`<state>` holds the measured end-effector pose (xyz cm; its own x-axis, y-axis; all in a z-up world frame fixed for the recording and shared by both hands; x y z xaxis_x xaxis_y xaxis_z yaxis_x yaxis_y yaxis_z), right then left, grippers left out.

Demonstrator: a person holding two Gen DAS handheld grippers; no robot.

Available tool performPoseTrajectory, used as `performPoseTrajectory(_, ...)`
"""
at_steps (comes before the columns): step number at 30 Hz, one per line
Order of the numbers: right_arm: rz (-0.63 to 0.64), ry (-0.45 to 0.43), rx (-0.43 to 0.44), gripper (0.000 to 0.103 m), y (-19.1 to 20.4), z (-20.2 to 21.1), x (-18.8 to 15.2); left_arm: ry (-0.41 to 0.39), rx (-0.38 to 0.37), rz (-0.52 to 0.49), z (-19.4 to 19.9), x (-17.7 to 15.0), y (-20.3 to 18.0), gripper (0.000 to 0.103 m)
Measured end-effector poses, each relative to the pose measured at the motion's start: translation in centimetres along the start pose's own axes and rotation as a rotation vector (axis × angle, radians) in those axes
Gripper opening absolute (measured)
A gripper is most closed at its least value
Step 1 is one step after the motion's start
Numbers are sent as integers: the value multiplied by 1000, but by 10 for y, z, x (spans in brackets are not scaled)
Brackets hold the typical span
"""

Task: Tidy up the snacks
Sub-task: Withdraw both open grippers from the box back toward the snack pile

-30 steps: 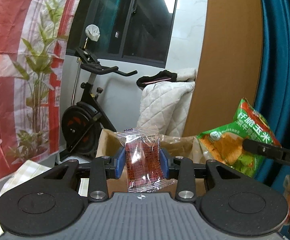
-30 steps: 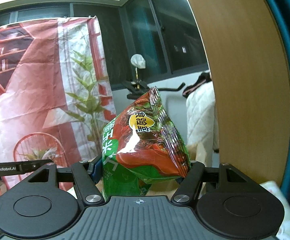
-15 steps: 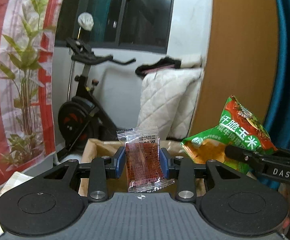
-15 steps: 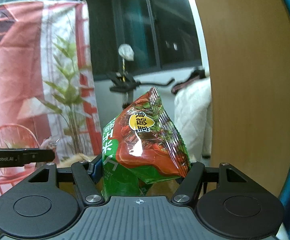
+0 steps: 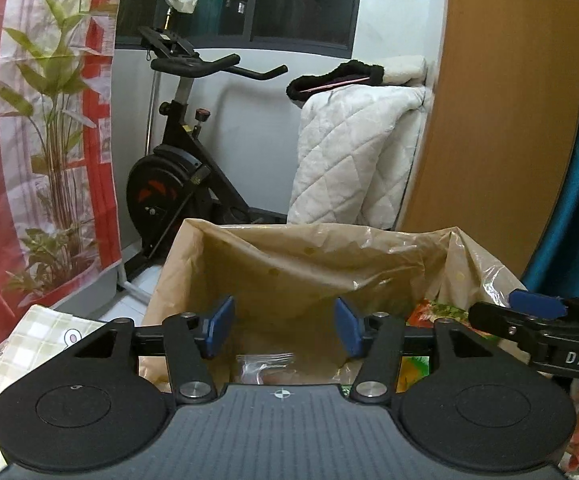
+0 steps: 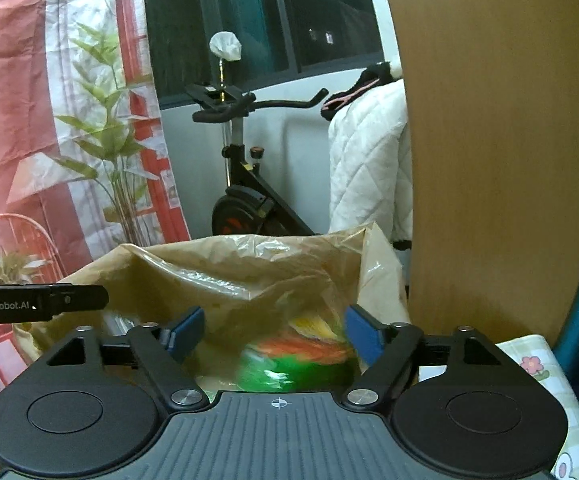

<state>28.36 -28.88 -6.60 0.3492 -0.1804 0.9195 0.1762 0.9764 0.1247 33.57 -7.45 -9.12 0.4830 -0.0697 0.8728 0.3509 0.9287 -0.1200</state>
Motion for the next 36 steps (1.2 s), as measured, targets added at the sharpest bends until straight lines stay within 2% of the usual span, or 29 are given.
performPoseTrajectory(7, 14, -12, 15, 81, 4, 30, 1, 4, 8, -28, 21, 0, -3, 58)
performPoseTrajectory(15, 18, -10, 38, 84, 11, 68, -6, 0, 19, -46, 64, -9, -1, 58)
performPoseTrajectory(26, -18, 20, 52, 86, 13, 112, -43, 37, 40, 13, 113, -55, 17, 58)
performPoseTrajectory(36, -82, 82, 41, 86, 8, 122, -94, 80, 71, 38, 129, -97, 37, 58)
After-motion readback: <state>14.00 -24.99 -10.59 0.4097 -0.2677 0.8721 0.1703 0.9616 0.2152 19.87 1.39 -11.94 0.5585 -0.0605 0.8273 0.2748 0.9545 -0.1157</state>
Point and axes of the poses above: each gripper's, at about its wrist camera, not at the fingertips, and z roughly against the way its jaws point, y to its left, x to its top, the point moved 8 cm from there along -z, roughly the way its jaws point, and after that the axes turned 4 degrees about -x, right-handed, at the moved point
